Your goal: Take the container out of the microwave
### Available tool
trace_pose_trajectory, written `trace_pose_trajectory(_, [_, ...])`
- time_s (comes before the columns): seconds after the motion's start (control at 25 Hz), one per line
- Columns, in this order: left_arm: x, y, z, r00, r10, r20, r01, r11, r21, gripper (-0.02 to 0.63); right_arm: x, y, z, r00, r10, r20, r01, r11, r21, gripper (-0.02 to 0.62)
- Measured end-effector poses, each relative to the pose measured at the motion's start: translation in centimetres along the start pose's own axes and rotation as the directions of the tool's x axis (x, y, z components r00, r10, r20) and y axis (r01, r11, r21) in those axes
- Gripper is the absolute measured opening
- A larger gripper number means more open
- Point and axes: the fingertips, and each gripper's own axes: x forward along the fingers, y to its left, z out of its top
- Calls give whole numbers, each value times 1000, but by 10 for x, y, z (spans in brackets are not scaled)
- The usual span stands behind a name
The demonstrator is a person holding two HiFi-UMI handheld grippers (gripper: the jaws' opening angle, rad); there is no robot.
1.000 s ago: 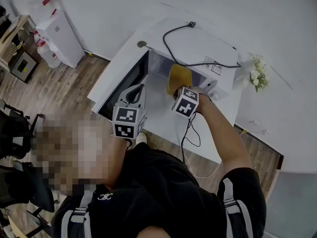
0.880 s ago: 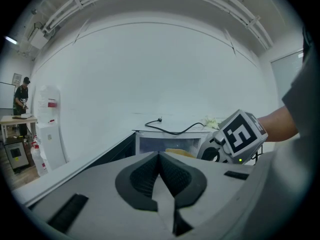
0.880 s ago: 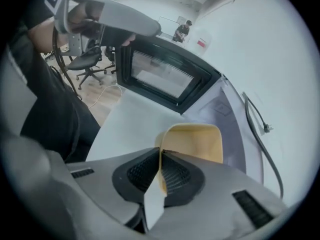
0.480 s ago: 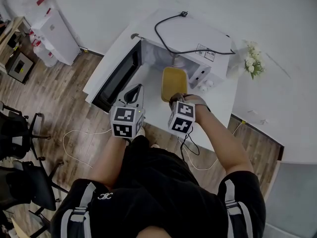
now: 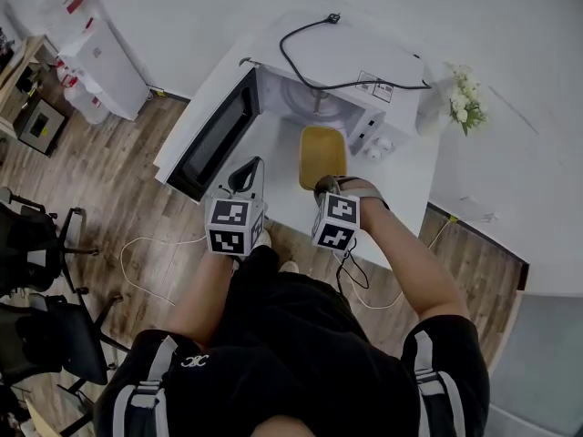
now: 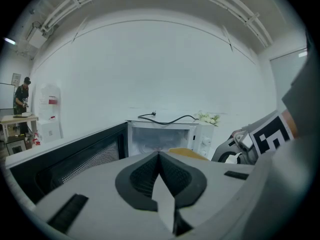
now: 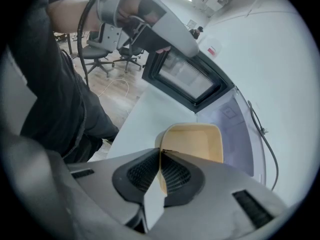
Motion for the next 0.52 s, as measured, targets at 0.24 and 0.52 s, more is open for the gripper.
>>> trace_pose_trajectory(0.24, [0, 4, 3, 1000, 7, 1, -7, 1000, 5, 1, 0, -5, 2, 1000, -6, 1, 6, 1000, -3, 18])
trace_pose_trajectory(0.52, [6, 8, 11, 1000, 7, 11, -7, 1000, 6, 2, 3, -16, 2, 1000, -12, -9, 12, 1000, -9, 18])
